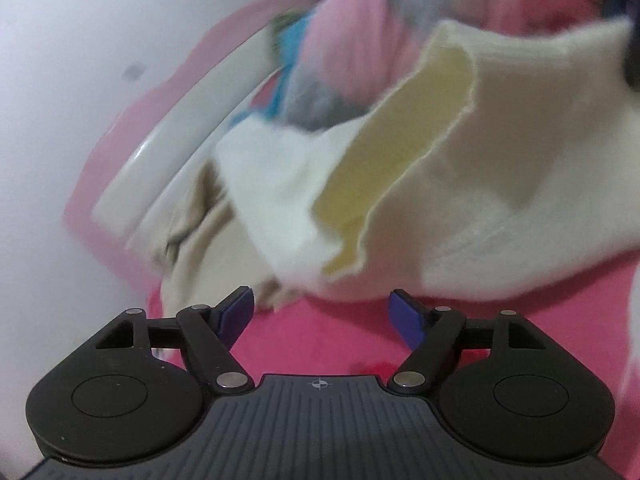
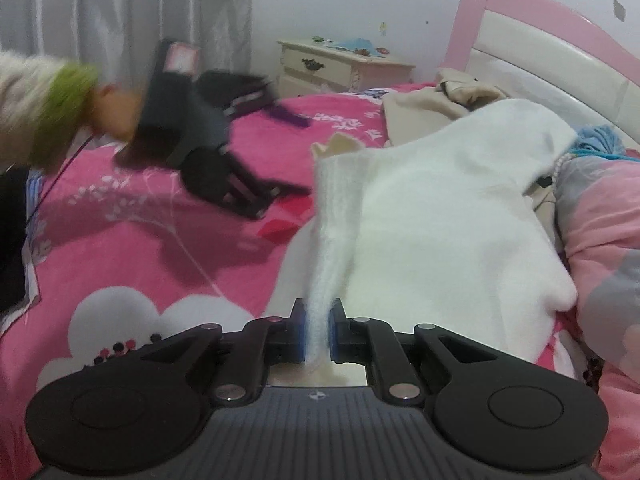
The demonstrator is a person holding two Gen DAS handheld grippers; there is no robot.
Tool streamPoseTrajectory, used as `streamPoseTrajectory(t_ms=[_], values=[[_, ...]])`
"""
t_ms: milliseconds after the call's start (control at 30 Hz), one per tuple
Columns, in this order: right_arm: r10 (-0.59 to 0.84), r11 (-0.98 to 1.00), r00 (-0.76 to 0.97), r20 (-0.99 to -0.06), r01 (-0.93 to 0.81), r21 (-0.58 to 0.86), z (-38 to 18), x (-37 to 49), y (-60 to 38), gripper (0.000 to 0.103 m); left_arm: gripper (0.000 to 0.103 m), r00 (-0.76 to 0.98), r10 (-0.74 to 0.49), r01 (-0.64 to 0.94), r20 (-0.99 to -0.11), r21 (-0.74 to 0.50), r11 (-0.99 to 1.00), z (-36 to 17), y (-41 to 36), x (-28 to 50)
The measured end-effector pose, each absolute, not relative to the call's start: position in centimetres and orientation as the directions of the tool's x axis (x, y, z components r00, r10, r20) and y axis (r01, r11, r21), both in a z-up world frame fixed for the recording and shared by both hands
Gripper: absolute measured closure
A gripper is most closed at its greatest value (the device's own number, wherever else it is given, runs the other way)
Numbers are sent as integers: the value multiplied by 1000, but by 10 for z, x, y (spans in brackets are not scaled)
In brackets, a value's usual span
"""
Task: Fold clothes
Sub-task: 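Lift the white sweater with both grippers and spread it onto the bedspread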
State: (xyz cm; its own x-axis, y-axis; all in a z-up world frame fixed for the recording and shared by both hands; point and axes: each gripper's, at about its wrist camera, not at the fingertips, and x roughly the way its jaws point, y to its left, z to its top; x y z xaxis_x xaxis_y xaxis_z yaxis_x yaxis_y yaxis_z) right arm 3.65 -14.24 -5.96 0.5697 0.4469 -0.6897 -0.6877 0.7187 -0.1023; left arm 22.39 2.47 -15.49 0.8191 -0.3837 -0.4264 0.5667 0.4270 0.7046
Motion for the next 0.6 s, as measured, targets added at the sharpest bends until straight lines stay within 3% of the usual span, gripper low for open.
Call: streamPoseTrajectory(t_ms=[67, 133, 200, 267, 333, 600], values=[[450, 707, 558, -698, -700, -103, -61, 38, -140, 92, 34, 781, -424, 604, -457, 724, 333, -155, 21, 232], [450, 692, 549, -704, -712, -114, -61, 37, -137, 92, 50, 746, -448, 635, -493, 730, 254, -154, 13, 240], [448, 677, 543, -710, -725, -127, -61, 35, -134, 92, 55, 724, -465, 641, -510, 747, 178, -154, 4, 244], [447, 672, 550, -706, -727, -142, -57, 30, -135, 92, 72, 702, -468, 655, -537, 745, 127, -154, -4, 246], [446, 670, 562, -697, -726, -157, -52, 25, -137, 92, 96, 683, -448, 680, -577, 726, 101, -157, -12, 246], [441, 661, 607, -661, -718, -218, -31, 4, -147, 92, 100, 748, -407, 651, -524, 699, 296, -128, 7, 202]])
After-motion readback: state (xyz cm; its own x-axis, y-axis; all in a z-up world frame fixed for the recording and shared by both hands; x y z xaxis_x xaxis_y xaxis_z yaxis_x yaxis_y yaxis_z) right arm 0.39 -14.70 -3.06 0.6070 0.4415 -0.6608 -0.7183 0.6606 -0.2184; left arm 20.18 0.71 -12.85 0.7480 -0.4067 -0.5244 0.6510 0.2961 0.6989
